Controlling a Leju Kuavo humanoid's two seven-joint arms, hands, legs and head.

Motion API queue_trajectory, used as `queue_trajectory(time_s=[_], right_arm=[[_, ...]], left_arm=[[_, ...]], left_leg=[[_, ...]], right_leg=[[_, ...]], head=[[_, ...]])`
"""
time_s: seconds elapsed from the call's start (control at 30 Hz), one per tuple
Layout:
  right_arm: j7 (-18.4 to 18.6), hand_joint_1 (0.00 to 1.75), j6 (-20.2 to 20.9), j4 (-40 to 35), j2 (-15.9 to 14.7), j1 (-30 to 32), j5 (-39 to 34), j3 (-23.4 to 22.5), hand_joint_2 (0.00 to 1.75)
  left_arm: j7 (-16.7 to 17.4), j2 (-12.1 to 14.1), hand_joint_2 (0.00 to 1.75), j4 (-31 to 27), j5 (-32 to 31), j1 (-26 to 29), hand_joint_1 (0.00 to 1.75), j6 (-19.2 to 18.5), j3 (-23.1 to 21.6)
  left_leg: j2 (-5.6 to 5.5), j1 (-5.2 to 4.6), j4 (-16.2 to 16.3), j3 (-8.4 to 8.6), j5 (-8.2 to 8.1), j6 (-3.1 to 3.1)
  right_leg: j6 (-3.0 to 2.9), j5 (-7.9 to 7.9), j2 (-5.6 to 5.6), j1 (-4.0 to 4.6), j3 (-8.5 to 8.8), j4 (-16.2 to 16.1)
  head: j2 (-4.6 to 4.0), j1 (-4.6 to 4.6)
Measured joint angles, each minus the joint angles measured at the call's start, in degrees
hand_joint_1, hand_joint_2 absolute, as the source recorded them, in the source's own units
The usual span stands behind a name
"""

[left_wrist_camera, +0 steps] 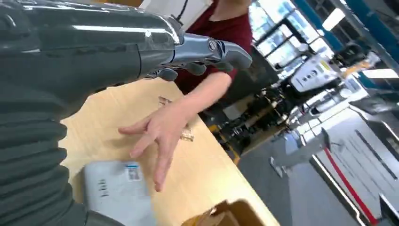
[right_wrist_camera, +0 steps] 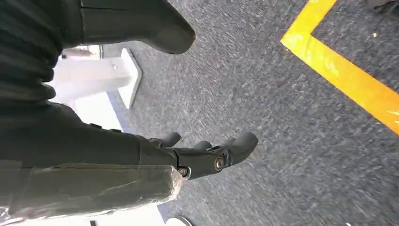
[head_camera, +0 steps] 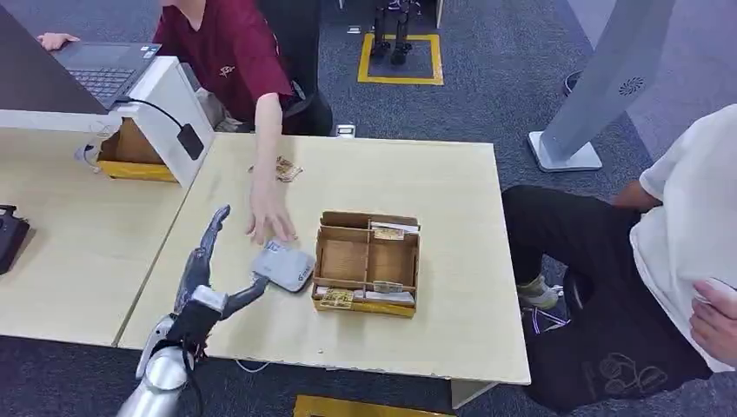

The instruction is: Pass the card to the sensor for recognition and then transmit it.

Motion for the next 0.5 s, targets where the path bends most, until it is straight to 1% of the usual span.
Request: queue_trajectory(time_s=[0.1,0.23,0.3,0.33,0.37,0.43,0.5], right_arm=[[0.0,0.00,-0.1,0.0,-0.1,0.1,0.0,-0.5,1.75],[0.0,0.00,-0.4,0.0,-0.1,-0.1,0.1,-1.2,1.75],[0.0,0.00,-0.5,0.0,-0.1,-0.1,0.4,-1.2,1.75],[0.0,0.00,-0.6,0.0,-0.1,-0.2,0.8,-1.2,1.75],[0.0,0.00,-0.6,0.0,0.0,-0.4,1.0,-1.2,1.75],[0.0,0.00,-0.6,0.0,0.0,-0.7,1.3,-1.2,1.75],[0.0,0.00,-0.6,0.0,0.1,-0.9,1.5,-1.2,1.75]], left_arm=[[-1.3,1.2,1.75,-4.6,-3.7,4.7,0.00,3.6,-1.2],[-1.8,1.9,1.75,-6.9,-10.0,7.9,0.00,9.3,-4.5],[-1.4,2.0,1.75,-6.8,-15.3,8.6,0.00,14.6,-7.5],[-0.6,2.0,1.75,-6.4,-18.9,8.6,0.00,18.8,-9.3],[0.2,2.0,1.75,-5.7,-21.0,8.4,0.00,21.9,-11.2],[1.6,2.0,1.75,-3.8,-22.6,7.9,0.00,25.3,-14.1],[2.0,1.9,1.75,-2.0,-23.4,7.2,0.00,26.3,-17.0]], left_leg=[[-0.14,0.00,0.0,-0.01,-0.02,0.03],[-0.17,-0.02,0.0,0.07,-0.02,0.03],[-0.23,-0.01,0.0,0.03,0.00,0.06],[-0.27,-0.03,0.0,0.04,0.00,0.06],[-0.26,-0.04,0.0,0.06,0.00,0.06],[-0.25,-0.04,0.0,0.07,0.00,0.06],[-0.27,-0.04,0.0,0.08,0.00,0.06]], right_leg=[[0.03,-0.05,-0.14,0.00,0.02,0.0],[0.03,-0.05,-0.20,0.00,0.12,0.0],[0.04,-0.05,-0.28,0.00,0.13,0.0],[0.04,-0.05,-0.32,0.00,0.15,0.0],[0.04,-0.04,-0.31,-0.01,0.16,0.0],[0.05,-0.04,-0.31,-0.01,0.17,0.0],[0.05,-0.04,-0.31,-0.01,0.18,0.0]], head=[[0.00,-0.02],[0.00,-0.04],[0.00,0.00],[0.00,0.02],[0.00,0.00],[0.00,0.00],[0.00,0.02]])
